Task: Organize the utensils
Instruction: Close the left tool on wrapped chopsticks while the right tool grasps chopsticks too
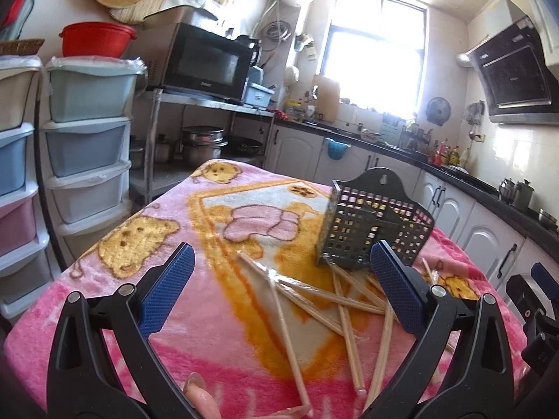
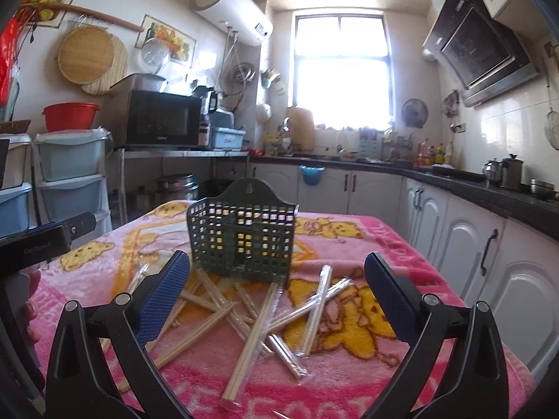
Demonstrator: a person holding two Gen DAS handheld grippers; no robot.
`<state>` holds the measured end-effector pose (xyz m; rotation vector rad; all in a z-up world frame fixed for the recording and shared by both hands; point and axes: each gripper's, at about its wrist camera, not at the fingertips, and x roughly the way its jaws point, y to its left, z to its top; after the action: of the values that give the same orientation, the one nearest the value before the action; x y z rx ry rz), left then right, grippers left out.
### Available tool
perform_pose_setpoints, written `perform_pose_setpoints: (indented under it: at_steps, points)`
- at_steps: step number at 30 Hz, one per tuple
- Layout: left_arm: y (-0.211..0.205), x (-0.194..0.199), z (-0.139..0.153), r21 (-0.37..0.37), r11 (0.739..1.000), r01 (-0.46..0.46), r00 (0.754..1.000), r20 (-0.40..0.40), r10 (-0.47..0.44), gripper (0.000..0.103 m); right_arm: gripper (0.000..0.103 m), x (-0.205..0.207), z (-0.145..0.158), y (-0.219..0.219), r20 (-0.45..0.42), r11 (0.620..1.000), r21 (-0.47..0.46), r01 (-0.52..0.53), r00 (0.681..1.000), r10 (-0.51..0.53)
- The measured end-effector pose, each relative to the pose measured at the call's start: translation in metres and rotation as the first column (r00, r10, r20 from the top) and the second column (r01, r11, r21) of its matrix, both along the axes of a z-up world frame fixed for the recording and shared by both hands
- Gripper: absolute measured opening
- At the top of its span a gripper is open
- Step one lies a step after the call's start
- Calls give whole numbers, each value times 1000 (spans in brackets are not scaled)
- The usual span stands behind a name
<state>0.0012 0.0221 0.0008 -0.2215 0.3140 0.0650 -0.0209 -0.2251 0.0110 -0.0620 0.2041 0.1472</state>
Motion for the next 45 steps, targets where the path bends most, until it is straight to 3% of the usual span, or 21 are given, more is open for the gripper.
perform_pose_setpoints:
  at_steps: [8,14,17,24,29,36,40,45]
  points:
    - [28,15,1,-50,998,-24,998,-52,22,93,97,21,8,5,-45,999,7,-48,998,48]
    - [45,38,1,-153,987,49,994,-86,-63,93,97,37,14,2,-67,999,3,-52,996,52]
    - [44,53,1,-153,986,62,989,-120,-81,93,97,47,15,-1,-77,999,-16,-42,996,41]
    - [34,84,-16,-176,974,143,957,-224,-181,93,97,72,13,-12,-120,999,-35,-3,993,-1]
    - [25,102,-43,-168,972,165,912,-350,-215,91,97,95,6,-25,-165,998,-54,28,986,-36]
    - [26,113,-73,-152,975,164,851,-478,-218,56,97,121,-3,-40,-214,997,-58,60,974,-72]
    - [30,120,-80,-141,976,166,833,-510,-215,45,97,138,-10,-50,-259,995,-55,79,962,-90]
    - [32,128,-85,-135,977,166,820,-532,-213,41,97,168,-26,-66,-365,993,-52,102,924,-114]
